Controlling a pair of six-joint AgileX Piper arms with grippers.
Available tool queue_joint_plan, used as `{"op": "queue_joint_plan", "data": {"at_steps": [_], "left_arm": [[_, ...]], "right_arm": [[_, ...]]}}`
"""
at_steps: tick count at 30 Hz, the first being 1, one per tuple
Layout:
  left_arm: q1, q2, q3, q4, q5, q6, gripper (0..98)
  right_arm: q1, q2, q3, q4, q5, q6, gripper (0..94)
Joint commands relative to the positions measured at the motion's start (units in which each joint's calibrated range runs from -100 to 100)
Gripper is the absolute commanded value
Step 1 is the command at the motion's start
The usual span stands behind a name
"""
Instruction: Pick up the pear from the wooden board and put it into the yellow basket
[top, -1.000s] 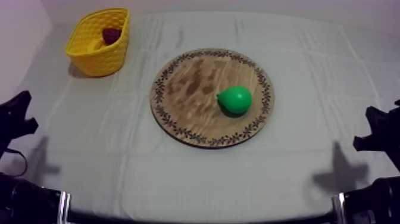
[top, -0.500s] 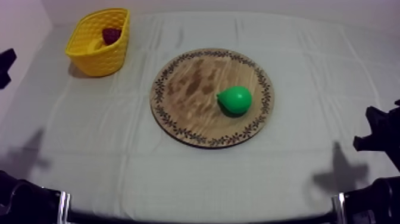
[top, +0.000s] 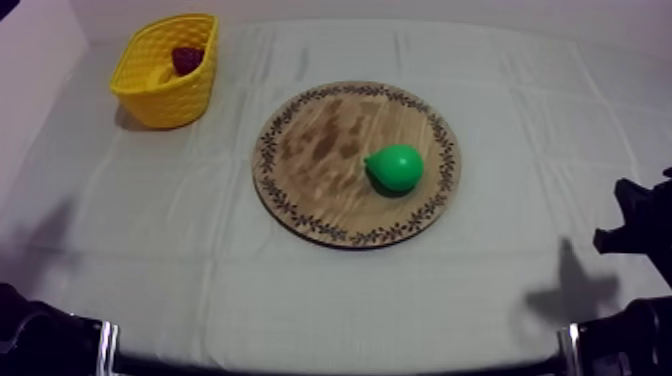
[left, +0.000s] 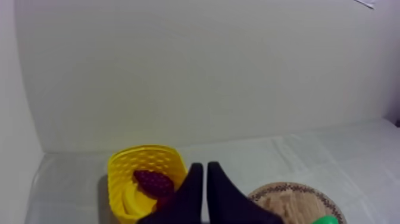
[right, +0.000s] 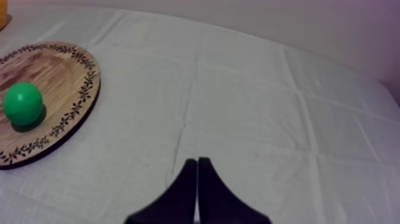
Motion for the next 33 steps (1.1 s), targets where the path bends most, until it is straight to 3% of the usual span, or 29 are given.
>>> {"op": "queue_joint_plan", "data": {"at_steps": [1,7,16,33], "left_arm": [[1.12,3.63,-4.78,0.26,0.94,-0.38,0.0],[5.14,12.77,-16.2,1.24,5.56,-1.63,0.0],[11.97,26.29,-29.24,1.03,9.99,-4.03,0.0],[22.24,45.23,-35.05,-1.97,14.2,-3.39,0.0]], "right_arm": [[0.01,0.01,0.05,0.01,0.0,0.0,0.5],[0.01,0.01,0.05,0.01,0.0,0.0,0.5],[0.01,0.01,0.05,0.01,0.0,0.0,0.5],[0.01,0.01,0.05,0.01,0.0,0.0,0.5]]}}
